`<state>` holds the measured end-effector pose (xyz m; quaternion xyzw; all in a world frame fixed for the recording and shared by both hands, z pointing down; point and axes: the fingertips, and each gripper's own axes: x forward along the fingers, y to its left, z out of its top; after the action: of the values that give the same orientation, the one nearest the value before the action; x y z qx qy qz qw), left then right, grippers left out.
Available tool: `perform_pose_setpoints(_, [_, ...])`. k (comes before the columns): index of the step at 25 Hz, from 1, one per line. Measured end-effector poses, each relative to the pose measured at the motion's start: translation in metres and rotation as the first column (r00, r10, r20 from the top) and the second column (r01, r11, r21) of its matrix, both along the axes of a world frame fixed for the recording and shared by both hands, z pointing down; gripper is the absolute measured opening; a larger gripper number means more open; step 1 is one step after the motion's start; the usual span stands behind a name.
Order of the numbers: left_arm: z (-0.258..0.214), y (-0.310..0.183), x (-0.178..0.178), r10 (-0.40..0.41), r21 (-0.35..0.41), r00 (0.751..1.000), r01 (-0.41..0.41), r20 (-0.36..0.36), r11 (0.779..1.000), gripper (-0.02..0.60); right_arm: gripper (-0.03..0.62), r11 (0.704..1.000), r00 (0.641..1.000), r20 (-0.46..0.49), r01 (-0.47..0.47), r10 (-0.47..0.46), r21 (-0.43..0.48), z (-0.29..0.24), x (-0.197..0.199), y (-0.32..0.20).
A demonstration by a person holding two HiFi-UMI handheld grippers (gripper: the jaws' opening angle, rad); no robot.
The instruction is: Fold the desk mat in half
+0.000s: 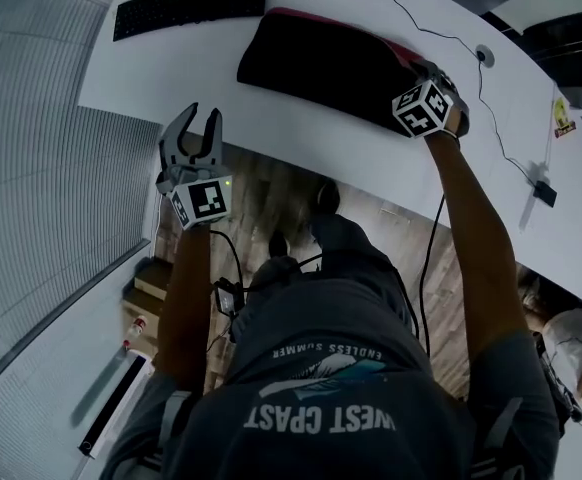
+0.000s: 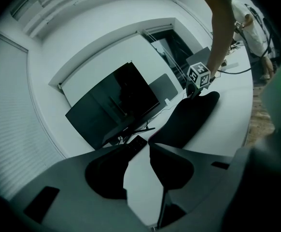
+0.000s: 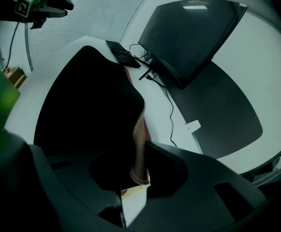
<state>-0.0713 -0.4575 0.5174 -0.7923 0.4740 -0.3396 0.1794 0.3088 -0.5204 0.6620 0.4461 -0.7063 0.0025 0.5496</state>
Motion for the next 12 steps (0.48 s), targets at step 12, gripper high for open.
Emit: perform_pose_setpoints(12, [-0.008, 0.01, -0.02, -0.009, -0.014, 1.0, 0.009, -0.011, 1.0, 0.152, 0.128, 0.978, 0.984, -0.003, -0.179, 0.18, -0.103, 0.013, 0.045, -0.016])
